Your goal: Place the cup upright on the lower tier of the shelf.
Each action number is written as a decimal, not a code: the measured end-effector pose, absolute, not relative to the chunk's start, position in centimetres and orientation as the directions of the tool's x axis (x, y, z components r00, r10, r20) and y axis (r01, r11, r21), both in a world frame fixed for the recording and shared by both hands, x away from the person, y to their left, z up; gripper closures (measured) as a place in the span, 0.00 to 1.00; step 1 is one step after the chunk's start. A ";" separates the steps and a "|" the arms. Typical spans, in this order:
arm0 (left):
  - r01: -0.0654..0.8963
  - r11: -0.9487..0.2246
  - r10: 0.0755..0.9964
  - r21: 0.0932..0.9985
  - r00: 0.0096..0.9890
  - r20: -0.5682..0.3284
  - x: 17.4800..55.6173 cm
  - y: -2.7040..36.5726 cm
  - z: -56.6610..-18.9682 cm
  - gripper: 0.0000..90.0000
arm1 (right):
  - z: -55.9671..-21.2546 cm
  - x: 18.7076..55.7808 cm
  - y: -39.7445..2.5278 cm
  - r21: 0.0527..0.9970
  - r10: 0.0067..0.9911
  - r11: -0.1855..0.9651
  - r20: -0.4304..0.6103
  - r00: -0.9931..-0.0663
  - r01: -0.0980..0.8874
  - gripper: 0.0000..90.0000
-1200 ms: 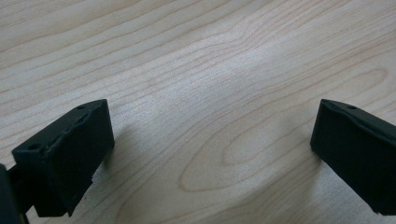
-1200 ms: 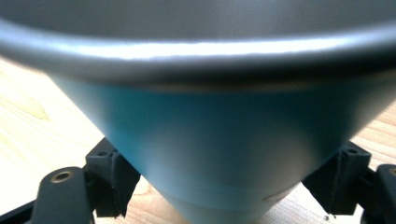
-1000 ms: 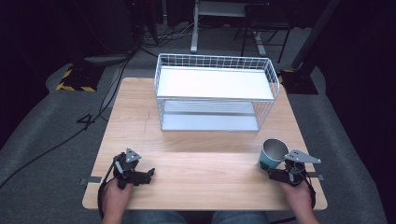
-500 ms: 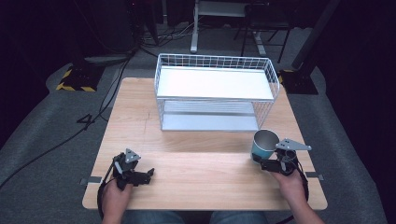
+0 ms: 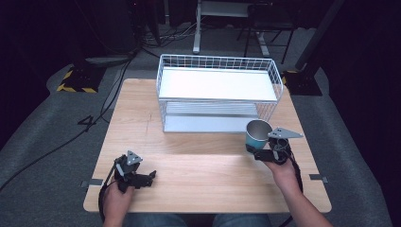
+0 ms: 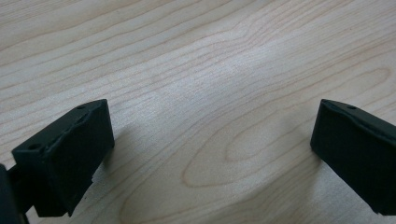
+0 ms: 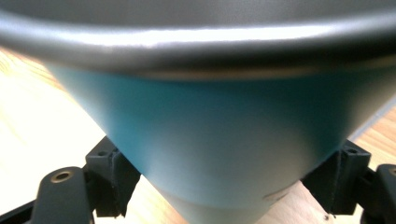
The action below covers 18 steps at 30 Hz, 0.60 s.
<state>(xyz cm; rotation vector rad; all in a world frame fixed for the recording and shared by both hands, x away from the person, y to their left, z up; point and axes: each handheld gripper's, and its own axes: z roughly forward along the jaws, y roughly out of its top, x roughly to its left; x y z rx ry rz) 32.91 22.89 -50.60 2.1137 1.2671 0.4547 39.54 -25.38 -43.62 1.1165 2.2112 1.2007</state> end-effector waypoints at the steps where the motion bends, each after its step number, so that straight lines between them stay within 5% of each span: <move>1: 0.662 -0.343 0.877 0.666 0.479 -0.024 32.9 22.9 -50.6 0.00 | -43.6 39.8 -25.0 0.827 0.790 0.322 0.032 -0.612 0.460 0.25; 18: 0.662 -0.343 0.877 0.666 0.479 -0.024 32.9 22.9 -50.6 0.00 | -43.7 43.2 -20.2 0.835 0.780 0.324 0.031 -0.624 0.446 0.25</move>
